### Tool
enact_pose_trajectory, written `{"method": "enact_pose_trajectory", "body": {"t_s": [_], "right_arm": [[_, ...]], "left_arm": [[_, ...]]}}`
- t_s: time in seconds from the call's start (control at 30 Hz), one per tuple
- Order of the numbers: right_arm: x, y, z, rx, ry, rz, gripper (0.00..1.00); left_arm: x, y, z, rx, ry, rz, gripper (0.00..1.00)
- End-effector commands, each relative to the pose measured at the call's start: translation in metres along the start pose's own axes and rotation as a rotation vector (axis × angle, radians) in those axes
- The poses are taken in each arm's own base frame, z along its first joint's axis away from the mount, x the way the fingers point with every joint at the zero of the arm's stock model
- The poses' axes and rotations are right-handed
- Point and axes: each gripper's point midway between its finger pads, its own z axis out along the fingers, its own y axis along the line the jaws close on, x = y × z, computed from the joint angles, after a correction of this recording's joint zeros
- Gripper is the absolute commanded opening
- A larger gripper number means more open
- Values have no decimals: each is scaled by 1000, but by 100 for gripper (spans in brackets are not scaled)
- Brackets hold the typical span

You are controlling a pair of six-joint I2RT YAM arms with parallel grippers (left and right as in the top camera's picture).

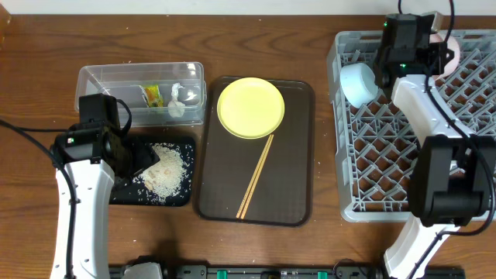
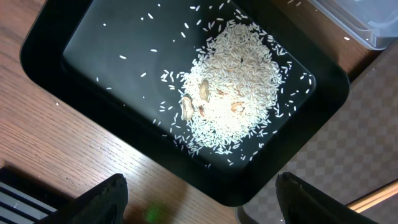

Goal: Sort waste into correct bins and load items into the dishwasher rack
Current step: 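Carry the white bowl with the right gripper into the rack, then reach the right gripper to the chopsticks and grasp one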

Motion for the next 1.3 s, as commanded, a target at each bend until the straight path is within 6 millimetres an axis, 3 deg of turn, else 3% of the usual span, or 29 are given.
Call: {"method": "enact_pose_trajectory", "body": {"t_s": [0.0, 0.47, 0.7, 0.87, 1.0, 1.13, 1.27], "right_arm": [[-1, 13, -5, -9, -9, -12, 1], [1, 39, -24, -48, -28, -50, 1], [22, 48, -31, -88, 28, -7, 12], [35, 65, -47, -267, 81, 25, 16], [30, 65, -66, -429, 93, 66, 29], [16, 43, -93, -562, 64, 118, 46], [9, 26, -132, -778, 46, 159, 47]], "left_arm": [[-1, 1, 0, -3, 2, -14, 79], [-1, 1, 0, -3, 3, -14, 79], [0, 1, 0, -4, 6, -14, 79], [0, 1, 0, -5, 6, -14, 79], [-1, 1, 0, -4, 6, -14, 79], [0, 1, 0, -5, 6, -14, 79], [-1, 1, 0, -5, 5, -14, 79]]}}
